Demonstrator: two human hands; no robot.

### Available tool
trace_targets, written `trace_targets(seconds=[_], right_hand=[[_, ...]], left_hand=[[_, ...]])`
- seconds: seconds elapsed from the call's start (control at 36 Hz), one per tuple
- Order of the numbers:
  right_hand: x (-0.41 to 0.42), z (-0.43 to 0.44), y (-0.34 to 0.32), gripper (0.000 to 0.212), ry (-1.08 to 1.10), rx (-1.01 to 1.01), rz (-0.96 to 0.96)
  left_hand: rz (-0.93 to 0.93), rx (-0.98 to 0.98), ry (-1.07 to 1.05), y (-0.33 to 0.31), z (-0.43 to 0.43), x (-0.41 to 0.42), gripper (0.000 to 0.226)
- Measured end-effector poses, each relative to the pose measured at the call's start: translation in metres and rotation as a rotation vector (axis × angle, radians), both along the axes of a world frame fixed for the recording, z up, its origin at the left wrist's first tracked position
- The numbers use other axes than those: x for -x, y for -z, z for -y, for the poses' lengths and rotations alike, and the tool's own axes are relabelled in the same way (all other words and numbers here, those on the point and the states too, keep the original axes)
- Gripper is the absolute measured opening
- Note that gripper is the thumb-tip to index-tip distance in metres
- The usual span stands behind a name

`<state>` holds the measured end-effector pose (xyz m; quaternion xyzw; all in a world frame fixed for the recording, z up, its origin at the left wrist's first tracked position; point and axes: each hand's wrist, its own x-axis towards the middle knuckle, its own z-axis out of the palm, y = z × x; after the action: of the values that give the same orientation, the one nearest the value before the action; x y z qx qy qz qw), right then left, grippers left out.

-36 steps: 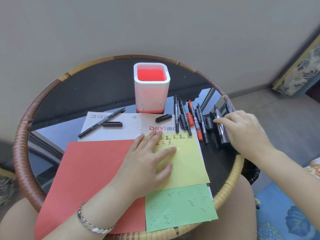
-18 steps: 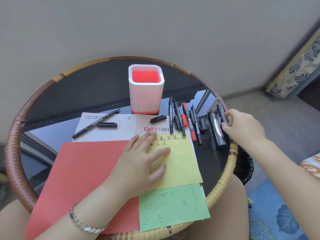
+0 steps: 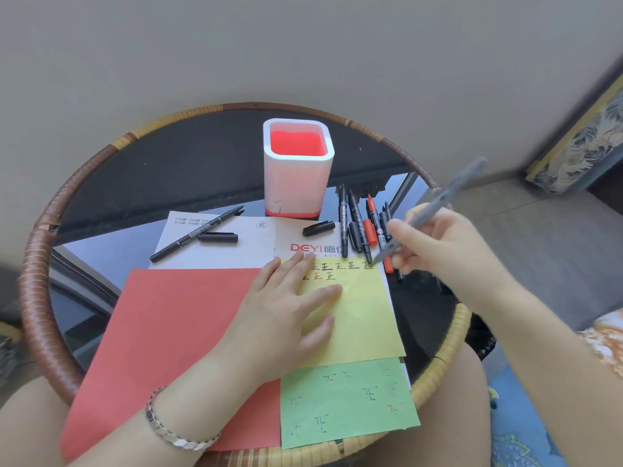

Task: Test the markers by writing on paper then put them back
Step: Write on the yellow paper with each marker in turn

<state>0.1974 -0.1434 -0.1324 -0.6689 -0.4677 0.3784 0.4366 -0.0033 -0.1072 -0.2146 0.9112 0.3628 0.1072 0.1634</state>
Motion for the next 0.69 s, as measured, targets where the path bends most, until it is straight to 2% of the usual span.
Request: trace_targets(seconds=[0.19,0.31,0.44,0.53,0.69], right_hand=[[0.035,-0.008,0.038,0.007,0.034,-0.163,0.015],[0.044,-0.013,0.05,0.009,0.178,-0.176,-0.055],[0.048,-0.017,0.063,0.032,0.385,-0.213,-0.016],[0.048,-0.017,0.069,0.038,0.452,-0.258,0.019],[0.046,-0.017,0.073,0.029,0.508,-0.287,0.079]], left_hand=[[0.006,-0.015,-0.003,0.002,-0.001,-0.001,0.041],[0.016,-0.027,-0.001,0.002,-0.001,-0.001,0.041],[0.024,-0.025,0.001,0.001,-0.001,-0.001,0.041],[0.028,-0.025,-0.001,0.002,-0.001,-0.001,0.042],[0.033,-0.022,-0.002,0.003,-0.002,-0.002,0.042]])
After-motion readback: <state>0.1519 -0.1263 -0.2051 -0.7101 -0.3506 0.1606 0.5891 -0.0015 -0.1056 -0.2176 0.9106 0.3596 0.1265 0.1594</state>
